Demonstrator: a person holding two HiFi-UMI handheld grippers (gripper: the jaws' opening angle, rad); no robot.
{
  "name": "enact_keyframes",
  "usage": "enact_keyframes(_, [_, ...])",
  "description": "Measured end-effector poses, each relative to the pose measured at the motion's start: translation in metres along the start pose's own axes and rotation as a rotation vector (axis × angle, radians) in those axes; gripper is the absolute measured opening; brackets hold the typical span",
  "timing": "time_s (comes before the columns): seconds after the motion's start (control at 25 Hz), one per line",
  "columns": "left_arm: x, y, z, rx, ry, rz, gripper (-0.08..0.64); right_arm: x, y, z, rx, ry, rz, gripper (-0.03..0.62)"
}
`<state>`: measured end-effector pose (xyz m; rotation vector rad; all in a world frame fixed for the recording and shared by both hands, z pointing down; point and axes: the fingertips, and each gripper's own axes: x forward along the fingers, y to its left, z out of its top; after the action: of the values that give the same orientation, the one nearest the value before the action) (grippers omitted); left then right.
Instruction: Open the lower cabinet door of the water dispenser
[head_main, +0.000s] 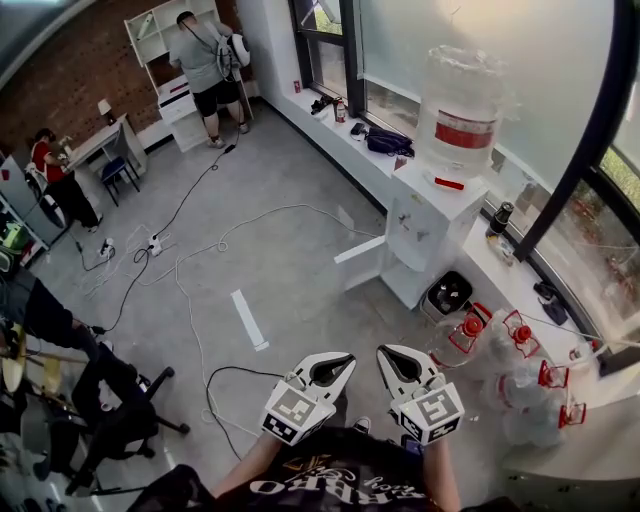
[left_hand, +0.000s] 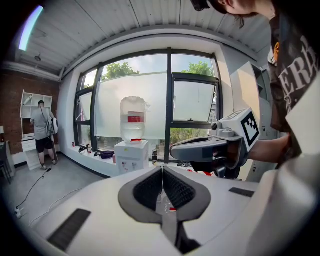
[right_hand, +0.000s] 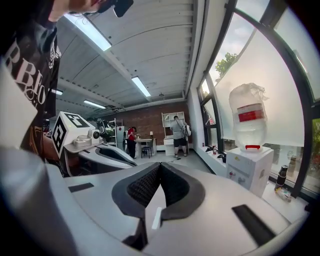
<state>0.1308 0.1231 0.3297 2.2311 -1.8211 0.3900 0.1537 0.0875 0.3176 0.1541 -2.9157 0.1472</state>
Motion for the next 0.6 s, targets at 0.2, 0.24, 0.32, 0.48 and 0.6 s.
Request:
enact_keyframes(0.2, [-0.014,-0.017,0.003,0.022,-0.007,0.005,0.02,-0.014,0.019,0.006,-0.026,-0.018,0.002,0.014])
enact_keyframes(0.24, [-0.017,-0.02,0.002,0.027,-0.006,0.004,0.02,-0.017,0.022,0.006,-0.03,-0.016,-0.001,0.014])
enact_keyframes(0.32, [-0.02,-0.025,0.001,0.036,-0.004,0.002,0.02,-0.023,0.028,0.004,-0.04,-0.012,0.002,0.013])
enact_keyframes(0.48, [-0.023,-0.034,0.0,0.05,-0.004,-0.009,0.02,-0.032,0.034,0.001,-0.049,-0.009,-0.005,0.014])
enact_keyframes(0.6, [-0.023,-0.041,0.001,0.062,-0.001,-0.026,0.02,-0.04,0.036,-0.001,-0.048,-0.008,-0.023,0.012])
